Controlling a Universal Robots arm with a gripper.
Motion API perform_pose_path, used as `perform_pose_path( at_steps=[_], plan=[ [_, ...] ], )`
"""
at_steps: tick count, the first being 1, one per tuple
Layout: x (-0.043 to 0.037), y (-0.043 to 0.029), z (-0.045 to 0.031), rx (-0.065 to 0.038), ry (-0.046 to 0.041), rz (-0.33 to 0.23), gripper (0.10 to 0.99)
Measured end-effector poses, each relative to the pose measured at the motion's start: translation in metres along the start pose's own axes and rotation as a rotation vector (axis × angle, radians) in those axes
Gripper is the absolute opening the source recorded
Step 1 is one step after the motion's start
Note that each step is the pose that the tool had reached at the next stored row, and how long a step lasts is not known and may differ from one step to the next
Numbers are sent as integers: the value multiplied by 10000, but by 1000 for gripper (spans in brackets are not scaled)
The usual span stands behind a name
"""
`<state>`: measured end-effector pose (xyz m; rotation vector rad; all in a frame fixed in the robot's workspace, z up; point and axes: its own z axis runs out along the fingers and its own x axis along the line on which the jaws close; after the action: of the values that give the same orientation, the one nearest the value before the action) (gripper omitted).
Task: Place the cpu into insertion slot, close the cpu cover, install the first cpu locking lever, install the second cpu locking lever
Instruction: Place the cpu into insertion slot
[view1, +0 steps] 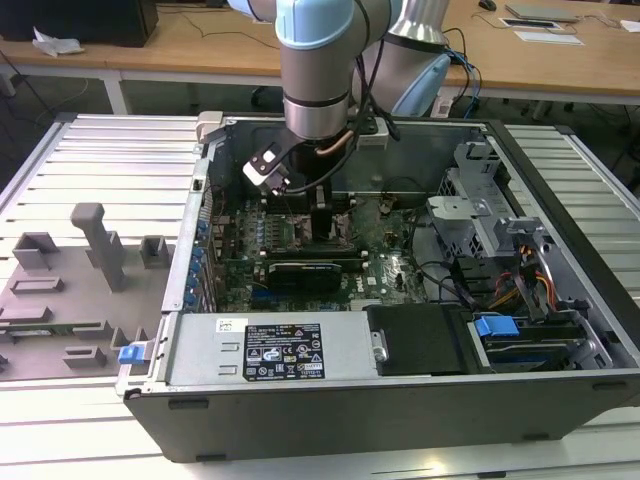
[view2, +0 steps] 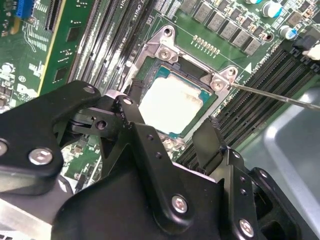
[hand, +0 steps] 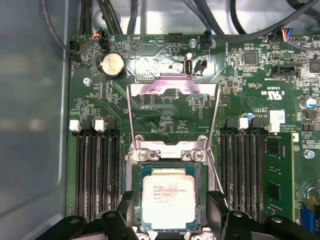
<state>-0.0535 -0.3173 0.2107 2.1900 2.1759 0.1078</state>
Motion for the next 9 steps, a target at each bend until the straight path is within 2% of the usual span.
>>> perform_pose_path(
  at_steps=[2, 7, 8, 9],
  plan=[
    [0, 2, -25, 0, -8, 0, 675],
    [0, 2, -26, 0, -8, -1, 663],
    [0, 2, -26, 0, -7, 0, 529],
    [0, 2, -26, 0, -7, 0, 475]
  ],
)
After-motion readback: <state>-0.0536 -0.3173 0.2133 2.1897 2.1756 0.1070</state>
